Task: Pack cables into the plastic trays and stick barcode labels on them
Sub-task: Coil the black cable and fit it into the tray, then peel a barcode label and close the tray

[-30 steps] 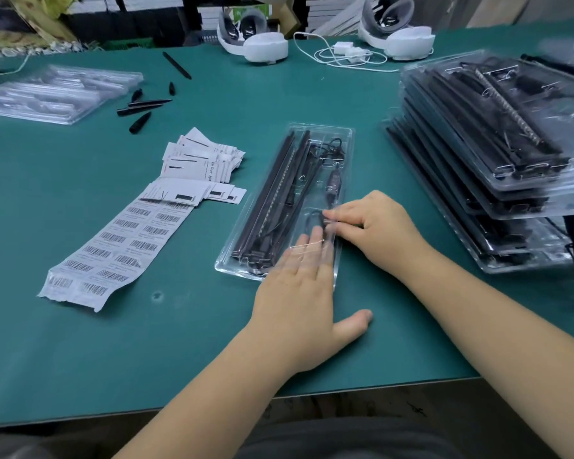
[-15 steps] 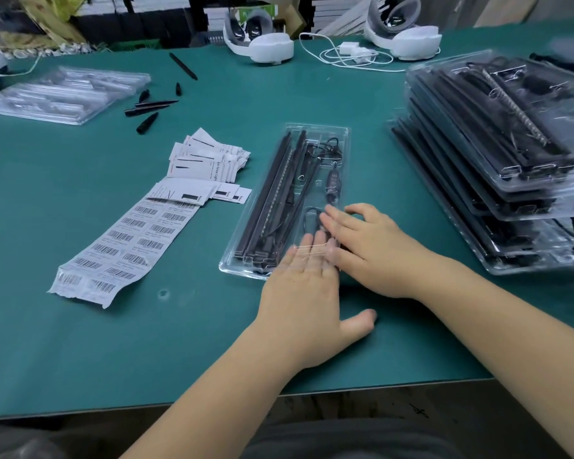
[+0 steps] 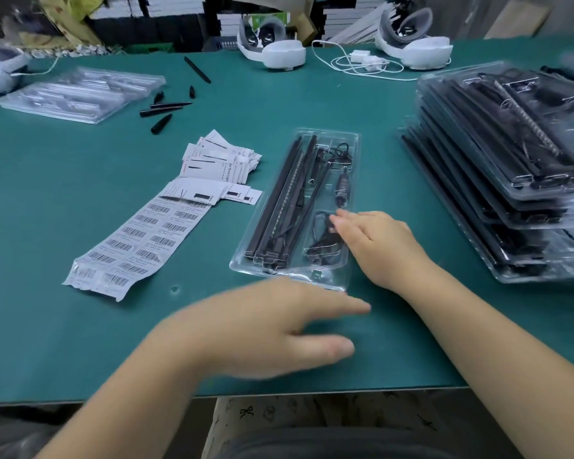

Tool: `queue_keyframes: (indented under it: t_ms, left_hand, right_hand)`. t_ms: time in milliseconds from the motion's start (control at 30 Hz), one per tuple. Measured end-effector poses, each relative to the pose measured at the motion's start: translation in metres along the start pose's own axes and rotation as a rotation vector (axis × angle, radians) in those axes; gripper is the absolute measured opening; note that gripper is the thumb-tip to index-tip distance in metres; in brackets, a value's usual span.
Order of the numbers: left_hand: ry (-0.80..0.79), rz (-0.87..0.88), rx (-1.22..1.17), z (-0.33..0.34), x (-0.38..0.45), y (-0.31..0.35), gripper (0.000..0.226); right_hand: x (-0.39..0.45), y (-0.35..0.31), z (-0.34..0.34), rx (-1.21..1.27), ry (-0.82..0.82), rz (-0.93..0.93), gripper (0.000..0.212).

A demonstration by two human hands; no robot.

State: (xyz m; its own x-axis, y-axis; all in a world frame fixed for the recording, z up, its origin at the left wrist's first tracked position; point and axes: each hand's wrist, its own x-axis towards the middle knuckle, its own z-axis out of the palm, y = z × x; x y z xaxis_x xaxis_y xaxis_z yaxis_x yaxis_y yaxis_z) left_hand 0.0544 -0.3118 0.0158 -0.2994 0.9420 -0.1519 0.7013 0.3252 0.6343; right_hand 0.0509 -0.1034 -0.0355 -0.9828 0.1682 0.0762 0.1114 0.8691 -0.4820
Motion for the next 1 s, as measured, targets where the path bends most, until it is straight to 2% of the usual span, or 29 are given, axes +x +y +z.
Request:
queue_keyframes:
  t_ms: [33, 100, 167, 200, 267, 333, 533, 633, 700, 767, 833, 900, 1000]
  left_hand:
    - [0.075, -0.008, -0.112, -0.013, -0.005, -0.003, 0.043]
    - [0.421, -0.150, -0.212, -0.040, -0.003, -0.029, 0.021]
    - [0.748, -0.445, -0.048, -0.063, 0.009, -0.063, 0.024]
    - [0.827, -0.603, 0.040, -0.070, 0.015, -0.080, 0.028]
    - [0.831, -0.836, 0.194, -0.075, 0.027, -0.106, 0.032]
    - [0.750, -0.961, 0.357, -0.073, 0.037, -0.121, 0.030]
    - [0.764, -1.004, 0.482, -0.066, 0.051, -0.128, 0.020]
    - [0.884, -0.940, 0.483, -0.067, 0.048, -0.122, 0.025]
    - [1.100, -0.803, 0.499, -0.067, 0.045, -0.117, 0.027]
    - [1.356, -0.495, 0.513, -0.061, 0.043, -0.105, 0.027]
    - [1.483, -0.149, 0.471, -0.052, 0.045, -0.085, 0.020]
    - [1.426, 0.072, 0.389, -0.040, 0.052, -0.067, 0.019]
    - [1.266, 0.266, 0.381, -0.022, 0.064, -0.046, 0.020]
  right_hand:
    - [-0.001, -0.001, 0.000, 0.009, 0.006, 0.003, 0.061]
    - [-0.003, -0.003, 0.000, 0.023, 0.014, 0.011, 0.067]
    - [-0.003, -0.003, -0.001, 0.012, 0.026, 0.005, 0.067]
    - [-0.003, -0.004, -0.001, 0.000, 0.028, 0.001, 0.068]
    - [-0.003, -0.004, 0.000, -0.019, 0.034, -0.005, 0.070]
    - [-0.002, -0.004, 0.001, -0.016, 0.047, -0.005, 0.071]
    - [-0.001, 0.000, 0.003, 0.013, 0.074, -0.012, 0.068]
    - [-0.001, -0.001, 0.003, 0.035, 0.080, -0.007, 0.067]
    - [-0.001, 0.000, 0.002, 0.043, 0.077, -0.011, 0.067]
    - [-0.002, 0.001, 0.001, 0.059, 0.071, -0.016, 0.068]
    - [-0.002, 0.002, 0.000, 0.103, 0.068, -0.017, 0.066]
    - [0.000, 0.001, -0.002, 0.167, 0.057, -0.001, 0.062]
    - [-0.001, 0.000, -0.005, 0.217, 0.053, 0.013, 0.052]
